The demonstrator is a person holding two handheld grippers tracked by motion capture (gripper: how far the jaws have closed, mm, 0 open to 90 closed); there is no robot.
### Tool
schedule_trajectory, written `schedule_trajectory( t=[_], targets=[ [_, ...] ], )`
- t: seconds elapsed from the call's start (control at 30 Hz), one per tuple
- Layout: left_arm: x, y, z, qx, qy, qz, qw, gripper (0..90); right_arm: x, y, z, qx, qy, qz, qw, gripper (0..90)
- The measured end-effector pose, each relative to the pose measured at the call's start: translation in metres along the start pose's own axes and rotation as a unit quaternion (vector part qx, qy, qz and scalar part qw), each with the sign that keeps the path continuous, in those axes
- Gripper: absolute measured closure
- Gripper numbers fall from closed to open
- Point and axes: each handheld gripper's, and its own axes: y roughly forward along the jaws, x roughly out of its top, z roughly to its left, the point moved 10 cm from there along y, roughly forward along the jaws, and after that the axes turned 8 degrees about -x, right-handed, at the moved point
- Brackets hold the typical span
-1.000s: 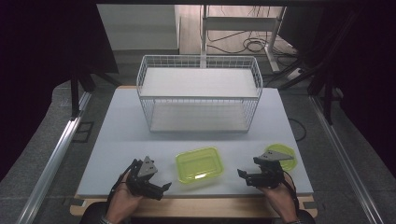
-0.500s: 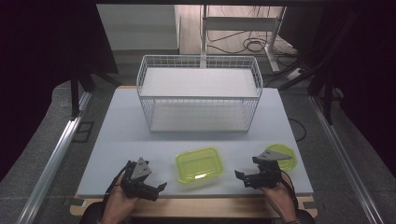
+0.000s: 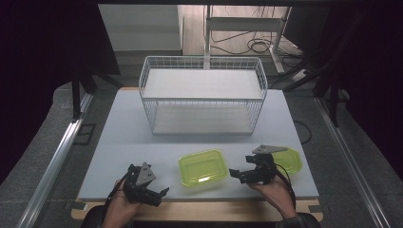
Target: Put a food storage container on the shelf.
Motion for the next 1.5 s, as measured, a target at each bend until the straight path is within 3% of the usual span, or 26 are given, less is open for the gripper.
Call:
schedule_trajectory(
  t=[0.57, 0.73, 0.87, 1.1, 1.23, 1.33, 1.43, 1.5],
  targets=[
    [-0.001, 0.0, 0.001, 0.006, 0.006, 0.005, 1.0, 0.0, 0.021, 0.024, 0.006, 0.05, 0.03, 0.03, 0.9979, 34.6],
    [-0.002, 0.001, 0.001, 0.007, 0.013, 0.012, 0.9998, 0.0, 0.022, 0.03, 0.007, 0.087, 0.058, 0.04, 0.9937, 44.1],
    [-0.003, 0.001, 0.0, 0.009, 0.015, 0.015, 0.9997, 0.0, 0.021, 0.04, 0.007, 0.095, 0.065, 0.057, 0.9916, 50.6],
    [-0.004, 0.003, -0.001, 0.01, 0.025, 0.024, 0.9993, 0.0, 0.019, 0.051, 0.01, 0.125, 0.101, 0.086, 0.9833, 60.6],
    [-0.004, 0.003, -0.001, 0.011, 0.03, 0.027, 0.9991, 0.1, 0.017, 0.052, 0.011, 0.149, 0.135, 0.104, 0.9741, 71.4],
    [-0.004, 0.003, -0.001, 0.013, 0.033, 0.029, 0.999, 0.1, 0.017, 0.05, 0.011, 0.166, 0.164, 0.117, 0.9652, 77.0],
    [-0.004, 0.002, 0.0, 0.016, 0.032, 0.028, 0.9989, 0.1, 0.019, 0.048, 0.015, 0.177, 0.168, 0.12, 0.9622, 79.5],
    [-0.005, 0.001, 0.002, 0.019, 0.033, 0.029, 0.9989, 0.2, 0.02, 0.047, 0.017, 0.174, 0.165, 0.121, 0.9633, 79.9]
  ],
)
